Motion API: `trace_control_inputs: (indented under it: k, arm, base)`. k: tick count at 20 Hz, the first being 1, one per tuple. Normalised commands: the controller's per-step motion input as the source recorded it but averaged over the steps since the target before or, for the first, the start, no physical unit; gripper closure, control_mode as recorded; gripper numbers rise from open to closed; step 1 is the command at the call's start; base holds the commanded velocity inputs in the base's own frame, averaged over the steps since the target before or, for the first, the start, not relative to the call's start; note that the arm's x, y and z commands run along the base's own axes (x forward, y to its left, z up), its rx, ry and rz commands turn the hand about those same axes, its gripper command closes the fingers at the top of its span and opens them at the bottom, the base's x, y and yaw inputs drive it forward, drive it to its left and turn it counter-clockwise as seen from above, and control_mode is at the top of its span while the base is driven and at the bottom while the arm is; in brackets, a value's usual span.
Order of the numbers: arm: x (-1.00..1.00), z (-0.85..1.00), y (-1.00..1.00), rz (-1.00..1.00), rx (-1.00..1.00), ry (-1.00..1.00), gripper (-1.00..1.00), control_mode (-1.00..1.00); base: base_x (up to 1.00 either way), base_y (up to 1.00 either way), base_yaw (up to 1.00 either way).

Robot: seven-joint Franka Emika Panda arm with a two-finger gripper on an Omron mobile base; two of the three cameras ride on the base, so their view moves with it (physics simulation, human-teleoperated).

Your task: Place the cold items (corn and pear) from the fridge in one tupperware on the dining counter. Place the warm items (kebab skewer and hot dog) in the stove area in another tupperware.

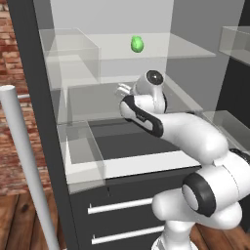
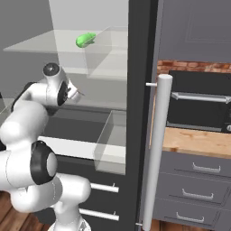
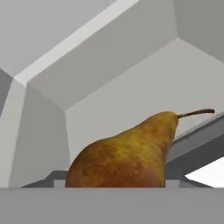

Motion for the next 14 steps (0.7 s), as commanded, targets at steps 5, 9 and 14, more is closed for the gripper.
trace_control_inputs:
  k: [5,9,14]
  arm:
    - [-0.26,0.42,0.01,0.00,-0.11,0.32,1.00,-1.00]
    - [-0.43,0.27,0.02,0.00,-0.08,0.18,1.00,-1.00]
    - [-0.91,-0.04,-0.04,0.05,0.00,-0.19,1.00,-1.00]
  base:
    - [0.00,0.00,0.00]
    - [0.00,0.00,0.00]
    - [0.00,0.00,0.00]
